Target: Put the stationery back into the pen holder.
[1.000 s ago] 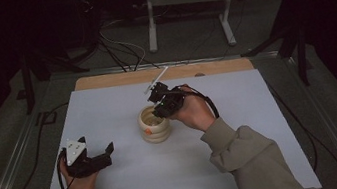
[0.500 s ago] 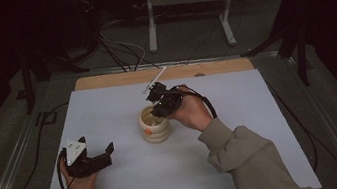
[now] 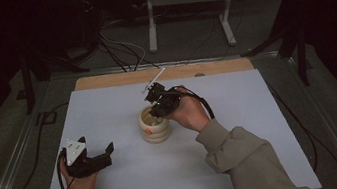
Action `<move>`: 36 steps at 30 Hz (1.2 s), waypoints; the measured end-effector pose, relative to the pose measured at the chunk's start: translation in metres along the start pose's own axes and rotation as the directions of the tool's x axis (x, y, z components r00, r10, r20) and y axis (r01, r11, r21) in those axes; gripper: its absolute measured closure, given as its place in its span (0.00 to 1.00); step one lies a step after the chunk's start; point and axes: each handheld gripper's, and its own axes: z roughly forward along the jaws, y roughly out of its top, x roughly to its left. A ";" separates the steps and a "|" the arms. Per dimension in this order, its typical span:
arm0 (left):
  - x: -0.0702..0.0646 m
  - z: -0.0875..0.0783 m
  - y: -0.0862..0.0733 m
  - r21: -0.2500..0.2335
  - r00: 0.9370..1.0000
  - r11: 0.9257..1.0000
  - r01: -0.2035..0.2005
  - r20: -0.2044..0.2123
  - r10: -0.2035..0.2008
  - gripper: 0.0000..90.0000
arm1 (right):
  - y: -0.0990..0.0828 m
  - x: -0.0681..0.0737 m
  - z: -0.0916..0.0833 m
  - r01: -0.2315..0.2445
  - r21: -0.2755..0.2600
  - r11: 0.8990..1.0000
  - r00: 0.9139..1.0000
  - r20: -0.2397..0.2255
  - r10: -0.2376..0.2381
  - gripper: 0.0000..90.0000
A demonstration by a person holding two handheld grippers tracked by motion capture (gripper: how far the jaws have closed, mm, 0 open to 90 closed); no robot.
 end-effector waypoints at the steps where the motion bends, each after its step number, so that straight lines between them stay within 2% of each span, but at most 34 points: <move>1: 0.000 0.000 0.000 0.001 1.000 1.000 -0.002 0.000 0.002 0.00 | 0.000 0.000 0.001 -0.002 0.001 1.000 1.000 -0.001 0.002 0.89; 19: 0.000 0.000 0.000 0.001 1.000 1.000 -0.002 0.001 0.002 0.00 | 0.001 -0.002 0.013 -0.028 -0.003 1.000 1.000 0.009 0.028 0.89; 36: 0.000 0.000 0.000 0.002 1.000 1.000 -0.003 0.001 0.003 0.00 | 0.002 0.003 0.020 -0.034 -0.027 0.999 0.999 0.017 0.034 0.89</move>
